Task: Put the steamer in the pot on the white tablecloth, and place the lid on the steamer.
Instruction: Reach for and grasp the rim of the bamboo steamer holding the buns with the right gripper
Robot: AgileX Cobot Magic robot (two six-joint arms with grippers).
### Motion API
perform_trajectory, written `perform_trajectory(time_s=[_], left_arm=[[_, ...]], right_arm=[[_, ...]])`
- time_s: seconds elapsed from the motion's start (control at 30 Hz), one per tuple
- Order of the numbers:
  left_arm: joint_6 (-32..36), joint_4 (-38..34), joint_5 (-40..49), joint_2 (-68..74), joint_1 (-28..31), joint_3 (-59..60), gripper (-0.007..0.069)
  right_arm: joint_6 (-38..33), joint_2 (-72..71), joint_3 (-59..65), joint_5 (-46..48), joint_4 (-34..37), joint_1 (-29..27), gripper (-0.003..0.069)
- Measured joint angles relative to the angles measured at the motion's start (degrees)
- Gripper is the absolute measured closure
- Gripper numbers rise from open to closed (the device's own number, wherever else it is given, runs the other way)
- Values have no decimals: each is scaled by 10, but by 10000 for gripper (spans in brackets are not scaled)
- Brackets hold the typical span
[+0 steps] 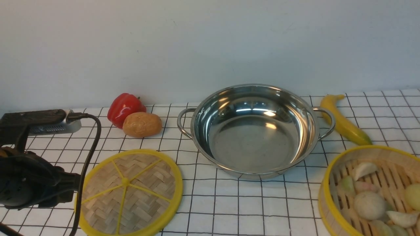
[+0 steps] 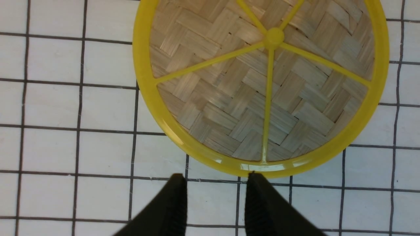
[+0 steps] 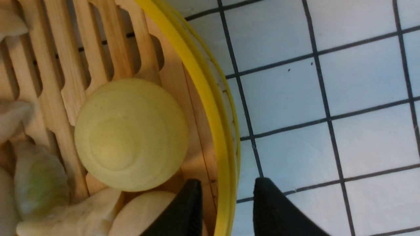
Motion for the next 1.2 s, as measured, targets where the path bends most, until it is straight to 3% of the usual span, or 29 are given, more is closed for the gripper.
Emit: perform_trajectory(time_s=[0.23, 0.53, 1.2], left_arm=[[0, 0, 0, 0, 0, 0, 382], [0, 0, 0, 0, 0, 0, 382], [0, 0, 0, 1, 0, 0, 382]], right_arm=[[-1, 38, 0, -40, 0, 0, 429], [-3, 65, 0, -59, 4, 0, 526], [-10, 73, -9, -39, -2, 0, 582]])
